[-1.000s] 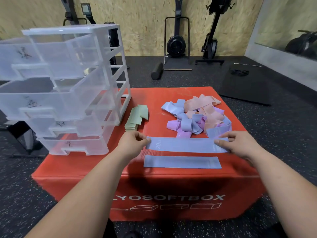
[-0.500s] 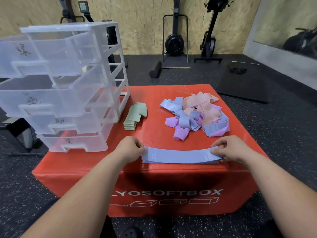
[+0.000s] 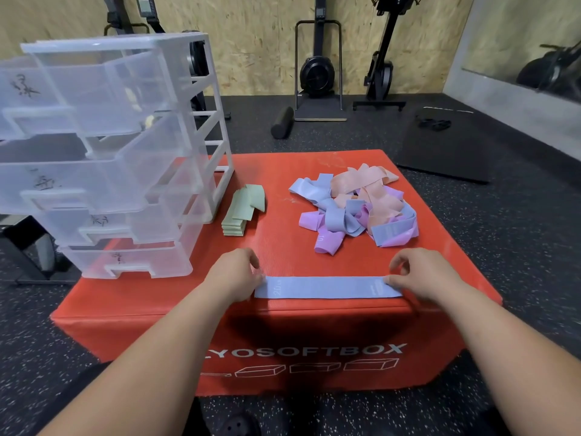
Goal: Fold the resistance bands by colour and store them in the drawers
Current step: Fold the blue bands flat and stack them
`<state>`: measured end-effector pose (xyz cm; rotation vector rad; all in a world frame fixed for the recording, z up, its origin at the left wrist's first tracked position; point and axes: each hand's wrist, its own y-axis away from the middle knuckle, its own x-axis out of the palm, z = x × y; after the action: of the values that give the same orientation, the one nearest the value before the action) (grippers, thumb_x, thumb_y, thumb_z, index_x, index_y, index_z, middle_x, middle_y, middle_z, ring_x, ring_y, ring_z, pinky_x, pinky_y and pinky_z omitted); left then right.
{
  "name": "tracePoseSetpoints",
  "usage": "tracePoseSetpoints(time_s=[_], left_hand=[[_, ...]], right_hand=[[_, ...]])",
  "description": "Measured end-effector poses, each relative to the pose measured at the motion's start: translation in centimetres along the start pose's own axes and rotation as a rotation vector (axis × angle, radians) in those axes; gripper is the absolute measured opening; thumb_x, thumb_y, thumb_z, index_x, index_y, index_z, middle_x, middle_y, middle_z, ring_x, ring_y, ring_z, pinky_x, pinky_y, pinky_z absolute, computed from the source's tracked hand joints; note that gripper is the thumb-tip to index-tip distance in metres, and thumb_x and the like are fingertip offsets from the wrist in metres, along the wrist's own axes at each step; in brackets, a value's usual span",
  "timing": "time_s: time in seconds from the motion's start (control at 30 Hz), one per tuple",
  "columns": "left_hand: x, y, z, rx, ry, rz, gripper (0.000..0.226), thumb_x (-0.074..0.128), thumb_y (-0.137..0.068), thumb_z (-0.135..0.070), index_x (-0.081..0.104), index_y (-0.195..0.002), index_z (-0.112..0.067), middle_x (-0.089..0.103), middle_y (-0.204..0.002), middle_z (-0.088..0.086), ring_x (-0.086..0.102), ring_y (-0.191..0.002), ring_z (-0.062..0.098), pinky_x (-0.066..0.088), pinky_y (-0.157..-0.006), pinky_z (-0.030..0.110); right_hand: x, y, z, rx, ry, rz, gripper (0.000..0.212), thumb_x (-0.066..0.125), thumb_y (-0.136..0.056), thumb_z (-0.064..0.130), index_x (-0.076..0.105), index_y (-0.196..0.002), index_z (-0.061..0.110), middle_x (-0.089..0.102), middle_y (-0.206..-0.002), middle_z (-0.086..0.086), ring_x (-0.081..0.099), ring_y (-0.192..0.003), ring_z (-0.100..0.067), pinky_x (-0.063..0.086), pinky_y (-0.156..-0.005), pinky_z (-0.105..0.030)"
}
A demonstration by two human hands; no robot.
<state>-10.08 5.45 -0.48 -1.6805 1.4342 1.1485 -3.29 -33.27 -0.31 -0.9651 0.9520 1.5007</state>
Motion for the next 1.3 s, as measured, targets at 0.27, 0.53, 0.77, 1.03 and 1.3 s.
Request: tracePoseSetpoints(time_s=[0.27, 0.53, 0.77, 1.03, 1.3], left_hand=[[-0.8, 0.6, -0.1, 0.392, -0.132, 0.24, 0.06, 0.09, -0.074, -0.044, 0.064, -0.128, -0.039, 0.061, -0.12, -0.018, 0.06, -0.108, 0.008, 0.055, -0.092, 0.032], [-0.8, 0.0, -0.2, 0.407, -0.146, 0.188, 0.054, 0.089, -0.077, -0.034, 0.065, -0.126, -0.039, 0.061, -0.114, -0.018, 0.061, -0.101, 0.007, 0.053, -0.085, 0.027], [-1.1, -0.8, -0.8, 0.395, -0.161, 0.226, 0.063, 0.089, -0.075, -0.044, 0.061, -0.132, -0.041, 0.061, -0.116, -0.019, 0.06, -0.104, 0.008, 0.057, -0.09, 0.035], [0.3, -2.9, -3.3, 0.495, -0.114, 0.146, 0.052, 0.081, -0.083, -0.047, 0.061, -0.131, -0.041, 0.061, -0.117, -0.019, 0.06, -0.105, 0.007, 0.055, -0.089, 0.036], [2.2, -5.1, -6.6, 0.554, -0.113, 0.098, 0.042, 0.075, -0.089, -0.046, 0.063, -0.129, -0.038, 0.062, -0.118, -0.017, 0.056, -0.108, 0.011, 0.053, -0.09, 0.038]], right_hand=[[-1.4, 0.9, 0.5, -0.223, 0.006, 0.216, 0.057, 0.097, -0.064, 0.029, 0.071, -0.113, 0.039, 0.071, -0.108, 0.023, 0.066, -0.1, 0.0, 0.054, -0.093, -0.025], [-1.1, 0.7, 0.5, -0.233, 0.032, 0.182, 0.047, 0.092, -0.065, 0.028, 0.074, -0.107, 0.039, 0.072, -0.1, 0.018, 0.065, -0.092, 0.0, 0.055, -0.087, -0.025], [-1.2, -0.6, 0.4, -0.246, 0.043, 0.228, 0.055, 0.092, -0.066, 0.037, 0.07, -0.116, 0.04, 0.069, -0.108, 0.024, 0.065, -0.094, 0.003, 0.053, -0.087, -0.021], [-1.2, -4.9, 0.5, -0.155, 0.122, -0.182, 0.042, 0.076, -0.09, 0.035, 0.067, -0.13, 0.033, 0.063, -0.138, 0.009, 0.056, -0.123, -0.023, 0.052, -0.093, -0.04], [0.0, -8.5, 1.9, -0.127, 0.393, -0.235, 0.044, 0.066, -0.093, 0.036, 0.058, -0.137, 0.036, 0.064, -0.133, 0.006, 0.049, -0.122, -0.03, 0.044, -0.088, -0.041]])
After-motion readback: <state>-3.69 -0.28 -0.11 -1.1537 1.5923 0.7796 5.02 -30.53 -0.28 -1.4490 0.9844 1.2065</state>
